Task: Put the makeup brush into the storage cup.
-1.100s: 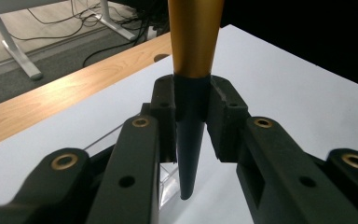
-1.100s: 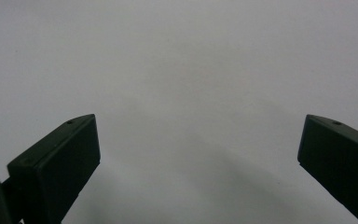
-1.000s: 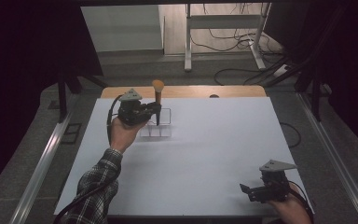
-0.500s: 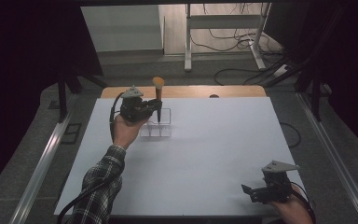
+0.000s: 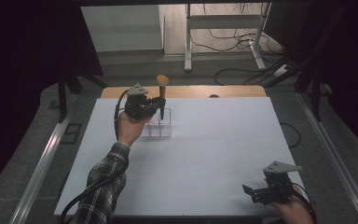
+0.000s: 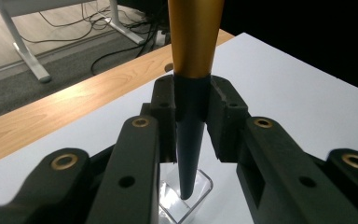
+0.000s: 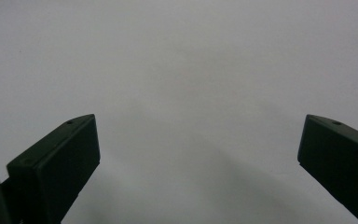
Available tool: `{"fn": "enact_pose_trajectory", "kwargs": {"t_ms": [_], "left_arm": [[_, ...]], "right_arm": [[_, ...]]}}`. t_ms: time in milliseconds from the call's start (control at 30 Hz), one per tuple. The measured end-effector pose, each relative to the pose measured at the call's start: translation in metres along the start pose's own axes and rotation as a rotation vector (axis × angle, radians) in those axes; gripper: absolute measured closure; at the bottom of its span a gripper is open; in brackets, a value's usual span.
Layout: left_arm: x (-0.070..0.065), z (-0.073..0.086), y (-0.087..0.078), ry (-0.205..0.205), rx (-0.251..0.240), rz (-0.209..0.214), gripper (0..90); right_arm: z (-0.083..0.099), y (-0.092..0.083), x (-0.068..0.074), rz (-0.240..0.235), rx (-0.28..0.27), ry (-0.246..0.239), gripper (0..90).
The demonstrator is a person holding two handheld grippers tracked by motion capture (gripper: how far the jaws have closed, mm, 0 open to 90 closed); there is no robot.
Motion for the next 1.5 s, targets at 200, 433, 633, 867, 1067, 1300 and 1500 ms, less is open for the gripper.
{"fn": "enact_pose_trajectory", "kwargs": {"t_ms": [200, 433, 633, 867, 1067, 1300, 1500], "left_arm": [[0.002, 0.001, 0.006, -0.002, 0.004, -0.013, 73.9], [0.005, 0.005, 0.013, -0.007, 0.010, -0.020, 74.0], [0.006, 0.009, 0.019, -0.014, 0.014, -0.028, 73.9], [0.007, 0.013, 0.025, -0.020, 0.012, -0.031, 73.9], [0.007, 0.019, 0.030, -0.021, 0.024, -0.034, 73.9], [0.008, 0.027, 0.033, -0.030, 0.042, -0.036, 73.9], [0.008, 0.035, 0.035, -0.029, 0.060, -0.040, 73.9]], "right_arm": [[-0.001, -0.002, 0.000, 0.001, -0.010, 0.003, 0.0], [-0.002, -0.003, -0.001, 0.001, -0.024, 0.008, 0.0], [-0.002, -0.004, -0.001, 0.000, -0.023, 0.009, 0.0], [-0.001, -0.003, -0.001, -0.004, -0.015, 0.006, 0.0], [0.000, -0.003, -0.001, -0.003, -0.012, 0.004, 0.0], [0.000, -0.002, -0.001, -0.003, -0.009, 0.002, 0.0], [0.001, -0.002, 0.000, -0.002, -0.002, 0.001, 0.0]]}}
Point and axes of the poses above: each handheld gripper's, and its own axes: y roughly forward along the jaws, z roughly out of its underside, x roughly to its left, the point moved 10 cm from there along y, roughly forward along the jaws, and after that the axes turned 9 degrees about z, right-handed, at the moved point
